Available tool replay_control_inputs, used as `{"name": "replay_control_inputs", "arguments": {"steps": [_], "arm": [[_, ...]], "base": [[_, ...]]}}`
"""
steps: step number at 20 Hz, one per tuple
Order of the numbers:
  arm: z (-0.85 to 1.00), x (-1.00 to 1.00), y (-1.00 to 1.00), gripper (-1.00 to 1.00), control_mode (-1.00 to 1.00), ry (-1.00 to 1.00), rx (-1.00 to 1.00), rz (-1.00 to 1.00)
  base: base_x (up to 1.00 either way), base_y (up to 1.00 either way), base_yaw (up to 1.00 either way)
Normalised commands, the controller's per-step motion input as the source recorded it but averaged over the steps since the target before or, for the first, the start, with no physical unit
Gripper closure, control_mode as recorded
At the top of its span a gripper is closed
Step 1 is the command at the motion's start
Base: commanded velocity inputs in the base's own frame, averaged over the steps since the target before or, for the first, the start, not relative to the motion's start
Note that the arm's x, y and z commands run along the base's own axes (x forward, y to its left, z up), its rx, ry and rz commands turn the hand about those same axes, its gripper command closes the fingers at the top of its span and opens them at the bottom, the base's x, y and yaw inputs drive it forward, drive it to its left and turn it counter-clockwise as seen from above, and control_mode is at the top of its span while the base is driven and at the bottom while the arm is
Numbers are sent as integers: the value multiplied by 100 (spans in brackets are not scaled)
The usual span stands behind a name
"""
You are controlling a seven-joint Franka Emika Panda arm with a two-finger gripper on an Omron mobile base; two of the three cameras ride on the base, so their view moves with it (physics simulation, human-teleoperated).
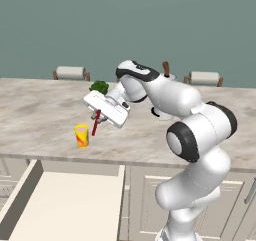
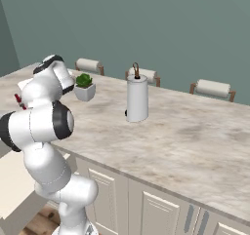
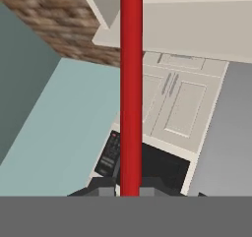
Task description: Pick up the straw from the left drawer and put it inside the smoothie cup.
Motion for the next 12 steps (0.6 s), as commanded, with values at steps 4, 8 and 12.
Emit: {"name": "replay_control_inputs", "arguments": {"steps": [4, 8, 12], "arm": [[0, 1, 0, 100, -100, 0, 0, 0], [0, 17, 0, 100, -100, 0, 0, 0], [0, 35, 0, 100, -100, 0, 0, 0]], "base": [[0, 0, 0], [0, 0, 0], [0, 0, 0]]}}
